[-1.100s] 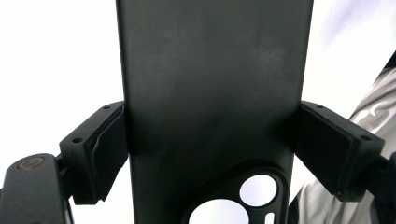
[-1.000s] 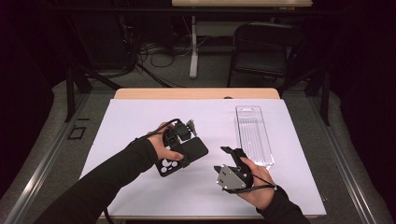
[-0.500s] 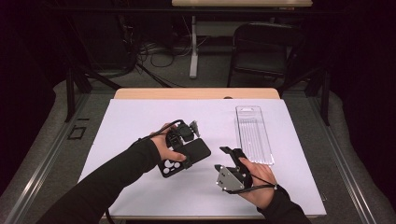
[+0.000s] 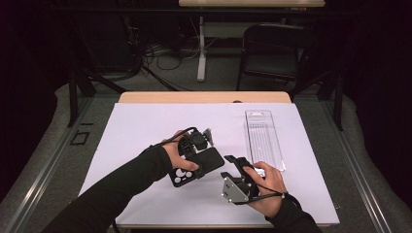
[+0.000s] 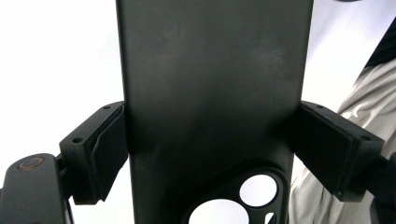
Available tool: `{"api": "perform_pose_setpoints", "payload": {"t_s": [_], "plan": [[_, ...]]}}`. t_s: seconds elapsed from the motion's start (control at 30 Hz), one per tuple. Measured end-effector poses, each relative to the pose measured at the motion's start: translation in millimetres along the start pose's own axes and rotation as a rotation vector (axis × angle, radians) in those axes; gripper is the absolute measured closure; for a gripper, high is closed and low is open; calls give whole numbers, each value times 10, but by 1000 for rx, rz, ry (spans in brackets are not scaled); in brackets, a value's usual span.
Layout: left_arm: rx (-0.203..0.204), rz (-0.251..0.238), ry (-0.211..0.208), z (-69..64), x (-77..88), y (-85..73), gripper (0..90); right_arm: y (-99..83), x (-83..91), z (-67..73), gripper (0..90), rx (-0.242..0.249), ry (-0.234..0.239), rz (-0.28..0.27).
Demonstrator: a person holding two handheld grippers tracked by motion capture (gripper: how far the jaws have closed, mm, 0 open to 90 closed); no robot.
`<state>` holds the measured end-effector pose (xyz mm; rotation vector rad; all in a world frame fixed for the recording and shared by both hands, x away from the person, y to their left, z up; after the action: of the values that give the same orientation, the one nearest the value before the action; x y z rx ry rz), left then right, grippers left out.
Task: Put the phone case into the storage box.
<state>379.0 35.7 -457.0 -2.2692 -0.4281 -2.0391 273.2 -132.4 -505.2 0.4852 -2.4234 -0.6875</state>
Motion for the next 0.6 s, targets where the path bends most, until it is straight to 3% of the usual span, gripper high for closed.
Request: {"api": "perform_pose_setpoints", "payload": {"t_s": [0.2, 0.6], "plan": [[-14, 5, -8, -32, -8, 45, 142, 1, -20, 27, 400, 32, -10, 25], [-25, 8, -21, -77, -43, 109, 141, 4, -58, 64, 433, 87, -6, 23]]}}
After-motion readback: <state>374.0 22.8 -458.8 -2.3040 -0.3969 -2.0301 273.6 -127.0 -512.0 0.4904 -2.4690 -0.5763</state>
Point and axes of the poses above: each handheld gripper's, and its own axes: x roughly backward along the jaws, y roughly out of its top, z roughly to its left, the point moved 1 cm from there along -x, roughly forward along the jaws, and after that the axes turned 12 degrees about -x, right-handed, at the moved point
